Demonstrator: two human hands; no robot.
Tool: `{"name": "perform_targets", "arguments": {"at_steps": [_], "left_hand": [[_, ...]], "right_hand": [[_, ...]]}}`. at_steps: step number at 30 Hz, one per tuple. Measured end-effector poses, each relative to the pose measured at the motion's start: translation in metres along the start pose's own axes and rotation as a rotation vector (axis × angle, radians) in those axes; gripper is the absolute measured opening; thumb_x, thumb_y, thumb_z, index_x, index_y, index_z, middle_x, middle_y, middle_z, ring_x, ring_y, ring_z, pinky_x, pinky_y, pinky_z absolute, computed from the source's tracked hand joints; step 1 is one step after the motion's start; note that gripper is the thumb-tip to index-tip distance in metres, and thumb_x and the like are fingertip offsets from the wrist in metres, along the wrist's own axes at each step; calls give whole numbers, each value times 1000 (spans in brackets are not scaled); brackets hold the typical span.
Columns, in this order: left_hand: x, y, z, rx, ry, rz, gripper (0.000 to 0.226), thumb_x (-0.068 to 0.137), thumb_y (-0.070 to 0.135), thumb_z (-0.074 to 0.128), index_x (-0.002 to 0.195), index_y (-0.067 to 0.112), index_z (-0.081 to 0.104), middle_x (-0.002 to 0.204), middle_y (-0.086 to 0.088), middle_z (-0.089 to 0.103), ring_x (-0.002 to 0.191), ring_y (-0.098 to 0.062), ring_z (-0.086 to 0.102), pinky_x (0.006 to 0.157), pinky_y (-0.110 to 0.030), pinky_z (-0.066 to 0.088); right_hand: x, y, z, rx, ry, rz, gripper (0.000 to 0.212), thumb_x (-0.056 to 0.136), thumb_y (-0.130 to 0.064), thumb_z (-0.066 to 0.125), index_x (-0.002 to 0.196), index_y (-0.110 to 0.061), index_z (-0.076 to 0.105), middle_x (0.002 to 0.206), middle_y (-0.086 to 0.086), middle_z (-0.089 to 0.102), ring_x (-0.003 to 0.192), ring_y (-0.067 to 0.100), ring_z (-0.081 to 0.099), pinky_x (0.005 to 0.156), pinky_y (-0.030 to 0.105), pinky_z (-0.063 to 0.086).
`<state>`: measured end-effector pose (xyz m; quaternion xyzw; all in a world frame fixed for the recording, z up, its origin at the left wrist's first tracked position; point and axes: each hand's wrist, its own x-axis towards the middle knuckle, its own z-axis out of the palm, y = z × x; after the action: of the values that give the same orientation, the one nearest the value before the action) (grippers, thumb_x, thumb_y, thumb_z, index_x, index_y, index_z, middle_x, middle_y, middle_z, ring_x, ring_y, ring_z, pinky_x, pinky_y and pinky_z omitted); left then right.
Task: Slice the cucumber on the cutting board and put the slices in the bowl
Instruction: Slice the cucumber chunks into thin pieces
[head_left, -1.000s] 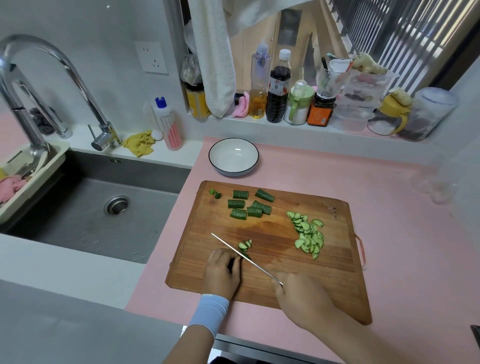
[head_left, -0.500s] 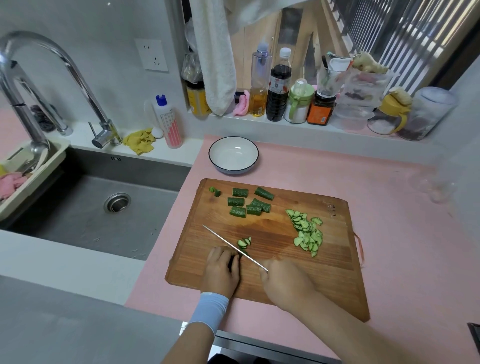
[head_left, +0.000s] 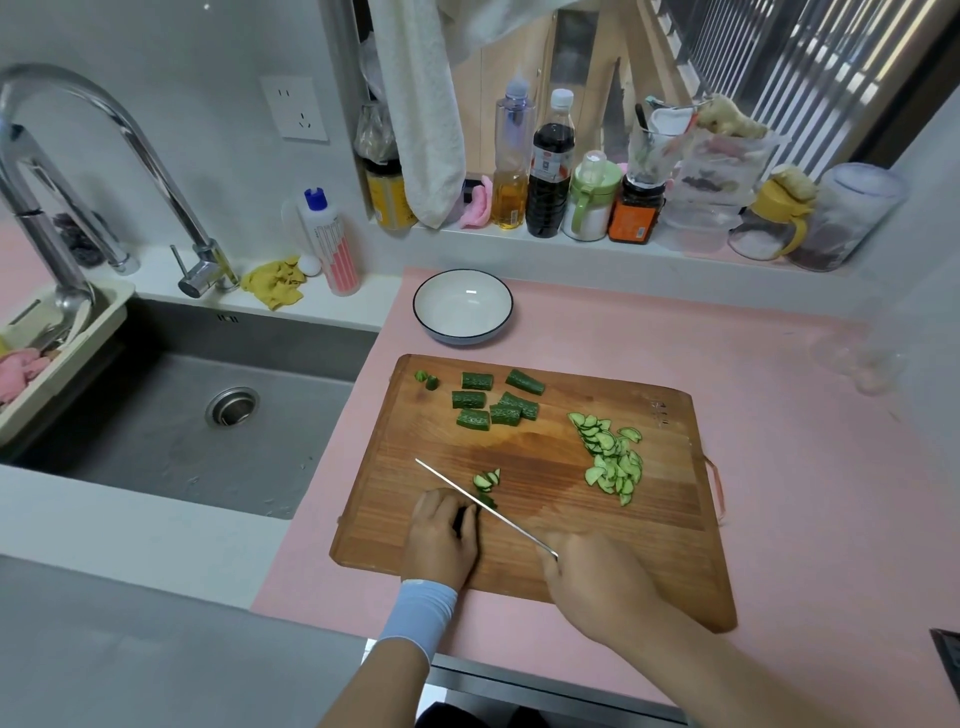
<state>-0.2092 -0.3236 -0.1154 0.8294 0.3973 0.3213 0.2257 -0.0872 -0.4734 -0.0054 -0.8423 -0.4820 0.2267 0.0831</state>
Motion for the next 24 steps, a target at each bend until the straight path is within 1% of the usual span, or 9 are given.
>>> {"name": "perform_targets", "arguments": {"at_steps": [3, 5, 7, 10, 12, 16, 19, 22, 24], "left_hand": [[-1, -2, 0, -7, -1, 6, 19, 76, 0, 77, 73, 11, 61, 77, -2, 56, 79, -15, 47, 78, -13, 34], [-1, -2, 0, -15, 3, 5, 18, 76, 1, 76, 73, 11, 62, 78, -1, 56, 79, -15, 48, 78, -13, 35], [0, -3, 1, -25, 8, 7, 18, 76, 0, 76, 73, 11, 62, 78, -1, 57, 79, -16, 49, 78, -13, 35], [0, -2, 1, -26, 13, 16, 17, 76, 0, 76, 74, 10, 63, 78, -2, 57, 79, -15, 48, 78, -13, 35], [0, -2, 1, -30, 12, 24, 16, 77, -1, 75, 75, 10, 63, 79, -2, 57, 80, -15, 48, 79, -14, 35], [-1, -3, 2, -33, 6, 29, 15, 78, 1, 74, 76, 10, 63, 81, -1, 55, 80, -17, 50, 79, -17, 38], [-1, -3, 2, -17, 10, 17, 17, 78, 1, 75, 74, 10, 61, 79, -1, 55, 79, -17, 49, 78, -18, 38], [-1, -2, 2, -16, 21, 11, 21, 76, 1, 76, 71, 11, 59, 76, -3, 54, 77, -17, 46, 76, -17, 36], [-2, -1, 1, -14, 26, 15, 21, 76, 0, 76, 71, 10, 59, 75, -3, 54, 77, -16, 46, 76, -16, 35]], "right_hand": [[1, -1, 1, 10, -22, 17, 27, 103, -36, 39, 96, -26, 64, 85, 0, 68, 80, 25, 63, 64, 33, 43], [5, 0, 1, 31, -49, 39, 29, 102, -35, 40, 80, -25, 55, 74, -3, 60, 72, 22, 58, 55, 33, 36], [10, -2, 2, 44, -58, 51, 31, 102, -34, 41, 72, -25, 47, 71, -4, 56, 70, 22, 56, 50, 30, 31], [22, -9, 2, 38, -66, 43, 28, 101, -33, 41, 75, -24, 49, 80, 2, 64, 78, 27, 61, 59, 32, 41], [28, -15, 2, 49, -69, 42, 29, 100, -31, 41, 74, -23, 49, 77, 1, 63, 77, 27, 62, 63, 34, 46], [31, -17, 3, 50, -66, 51, 30, 100, -30, 41, 70, -25, 46, 75, 2, 62, 77, 28, 62, 61, 33, 43], [29, -17, 4, 31, -54, 39, 26, 100, -31, 41, 77, -26, 51, 81, 4, 66, 80, 30, 64, 64, 34, 46], [26, -16, 5, -8, -30, 2, 27, 101, -34, 39, 92, -24, 62, 92, 4, 67, 88, 29, 63, 69, 36, 49], [22, -13, 6, -33, -14, -23, 29, 102, -35, 38, 101, -23, 65, 99, 2, 66, 93, 27, 61, 72, 36, 48]]}}
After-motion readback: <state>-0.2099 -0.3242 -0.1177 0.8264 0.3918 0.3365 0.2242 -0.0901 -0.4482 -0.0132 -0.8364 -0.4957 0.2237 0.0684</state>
